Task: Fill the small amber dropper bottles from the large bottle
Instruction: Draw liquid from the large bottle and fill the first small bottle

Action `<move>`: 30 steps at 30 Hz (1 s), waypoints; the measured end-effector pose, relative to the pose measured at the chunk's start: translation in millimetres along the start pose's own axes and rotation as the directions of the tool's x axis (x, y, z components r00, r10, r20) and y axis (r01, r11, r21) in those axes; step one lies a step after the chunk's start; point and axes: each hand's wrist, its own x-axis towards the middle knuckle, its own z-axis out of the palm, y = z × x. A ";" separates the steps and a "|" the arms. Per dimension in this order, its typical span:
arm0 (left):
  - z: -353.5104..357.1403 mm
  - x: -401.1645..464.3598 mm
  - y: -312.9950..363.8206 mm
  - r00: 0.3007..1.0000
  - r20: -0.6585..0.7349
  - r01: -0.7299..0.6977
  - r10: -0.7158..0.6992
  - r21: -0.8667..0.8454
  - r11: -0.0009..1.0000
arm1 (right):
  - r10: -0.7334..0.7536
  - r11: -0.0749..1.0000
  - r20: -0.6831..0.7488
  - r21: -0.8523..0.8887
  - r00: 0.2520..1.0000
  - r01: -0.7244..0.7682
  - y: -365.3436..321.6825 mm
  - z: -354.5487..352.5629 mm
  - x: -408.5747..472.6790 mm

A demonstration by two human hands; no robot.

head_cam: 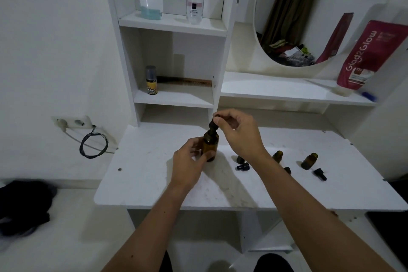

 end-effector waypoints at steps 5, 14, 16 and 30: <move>0.1 -1.7 -1.6 0.999 -0.030 -0.010 0.010 0.001 1.000 | -0.013 0.995 -0.056 0.101 0.998 0.019 -12.3 -10.5 -2.2; 1.7 -22.6 7.0 0.993 -0.108 0.040 -0.039 0.008 0.999 | -0.063 0.977 -0.217 0.186 0.974 0.104 -28.8 -38.0 -11.4; 3.1 -31.9 9.9 0.990 -0.133 0.047 -0.047 -0.005 0.999 | -0.057 0.972 -0.253 0.207 0.966 0.111 -30.3 -42.6 -13.9; 58.4 -47.0 21.9 0.993 0.114 -0.029 0.027 0.015 0.999 | 0.015 0.997 -0.319 0.078 0.948 0.011 13.0 -91.4 -48.7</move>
